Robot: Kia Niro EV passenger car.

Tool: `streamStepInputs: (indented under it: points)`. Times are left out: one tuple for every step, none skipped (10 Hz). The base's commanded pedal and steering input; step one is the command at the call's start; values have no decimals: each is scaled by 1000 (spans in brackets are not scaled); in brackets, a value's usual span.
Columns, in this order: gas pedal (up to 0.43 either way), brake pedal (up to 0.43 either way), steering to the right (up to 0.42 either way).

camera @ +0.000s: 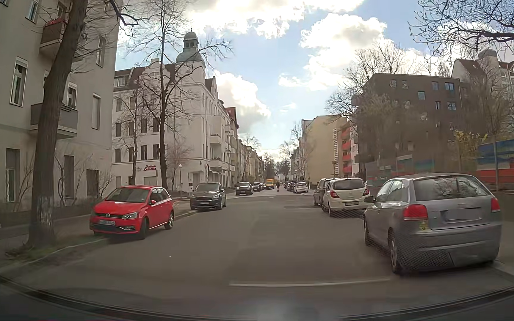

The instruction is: Follow the waypoints while adhering to traffic rules and regulations

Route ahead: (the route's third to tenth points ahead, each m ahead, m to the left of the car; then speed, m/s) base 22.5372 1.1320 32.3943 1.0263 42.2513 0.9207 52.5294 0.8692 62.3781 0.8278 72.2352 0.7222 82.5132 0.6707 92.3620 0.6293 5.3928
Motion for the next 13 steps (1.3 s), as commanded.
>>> streamStepInputs:
  points:
    - [39,30,-14]
    - [28,30,-6]
    - [28,30,-1]
    - [28,30,2]
    - [28,30,4]
    - [28,30,5]
    - [28,30,6]
    - [28,30,9]
    - [28,30,11]
    - [28,30,11]
    - [28,30,11]
    - [28,30,11]
    - [28,30,11]
